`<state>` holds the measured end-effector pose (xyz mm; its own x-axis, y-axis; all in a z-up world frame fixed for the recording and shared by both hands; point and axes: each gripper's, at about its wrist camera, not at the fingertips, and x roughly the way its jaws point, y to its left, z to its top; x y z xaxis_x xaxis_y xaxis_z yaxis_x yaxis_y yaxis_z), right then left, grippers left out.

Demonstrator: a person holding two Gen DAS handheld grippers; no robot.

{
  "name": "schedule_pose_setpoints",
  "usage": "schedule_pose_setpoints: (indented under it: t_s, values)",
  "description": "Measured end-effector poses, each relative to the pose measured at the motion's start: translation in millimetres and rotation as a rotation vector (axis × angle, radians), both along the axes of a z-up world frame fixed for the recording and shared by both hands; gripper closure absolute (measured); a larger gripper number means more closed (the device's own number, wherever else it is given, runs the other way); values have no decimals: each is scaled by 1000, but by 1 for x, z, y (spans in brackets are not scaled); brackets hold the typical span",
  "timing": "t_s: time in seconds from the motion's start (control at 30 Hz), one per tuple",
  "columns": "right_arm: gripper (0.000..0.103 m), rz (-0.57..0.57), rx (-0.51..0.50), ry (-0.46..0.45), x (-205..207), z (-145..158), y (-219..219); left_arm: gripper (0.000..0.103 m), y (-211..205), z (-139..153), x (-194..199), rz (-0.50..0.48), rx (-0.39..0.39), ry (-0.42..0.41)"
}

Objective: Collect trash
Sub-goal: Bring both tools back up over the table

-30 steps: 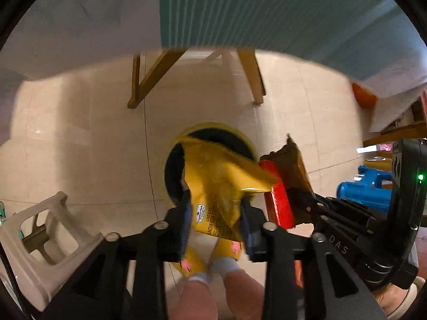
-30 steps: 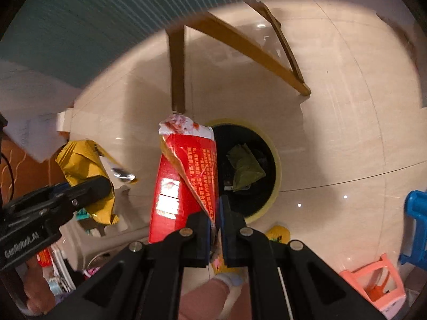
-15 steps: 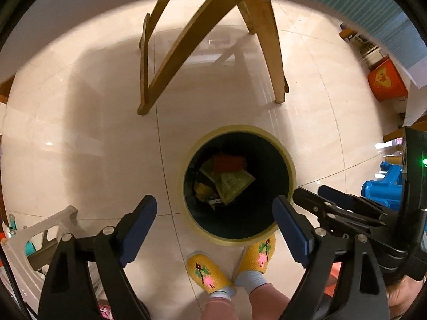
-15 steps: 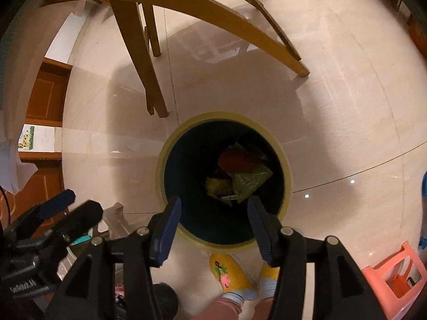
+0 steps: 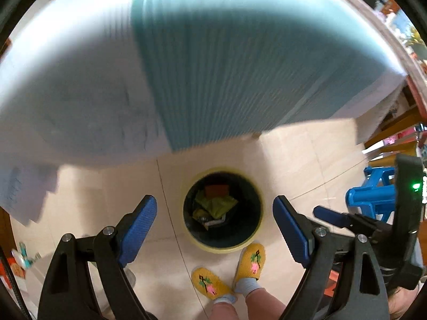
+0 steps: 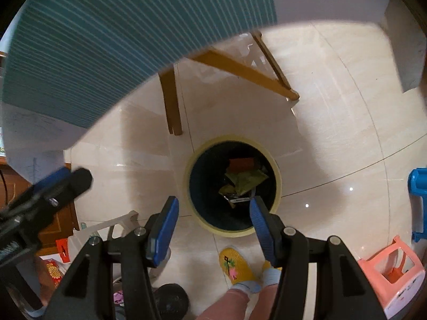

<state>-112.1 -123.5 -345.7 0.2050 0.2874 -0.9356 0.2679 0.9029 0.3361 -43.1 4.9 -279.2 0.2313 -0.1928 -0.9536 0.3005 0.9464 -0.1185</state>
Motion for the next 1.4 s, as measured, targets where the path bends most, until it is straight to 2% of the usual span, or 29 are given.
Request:
schedule_pose_setpoints:
  t_s: [0.17, 0.43, 0.6, 0.83, 1.13, 1.23, 1.33, 1.4]
  values:
    - [47, 14, -13, -31, -2, 51, 0, 16, -10, 66, -7, -35, -32, -72]
    - [47, 4, -20, -141, -20, 148, -4, 16, -7, 161, -28, -68, -65, -162]
    - [47, 13, -40, -190, -34, 203, 0, 16, 6, 212, -42, -48, -83, -210]
    - [47, 8, -67, -225, -40, 256, 6, 16, 31, 276, -56, 4, -105, -286]
    - [47, 27, -114, -352, -36, 319, 26, 16, 49, 319, -53, 33, -104, -352]
    - [47, 43, -121, -414, -29, 339, 30, 16, 56, 327, -43, 46, -153, -334]
    - [47, 41, -135, -486, -22, 355, 30, 16, 59, 327, -29, 68, -166, -314]
    - [40, 48, -173, -542, -13, 365, 29, 16, 57, 325, -19, 76, -153, -308]
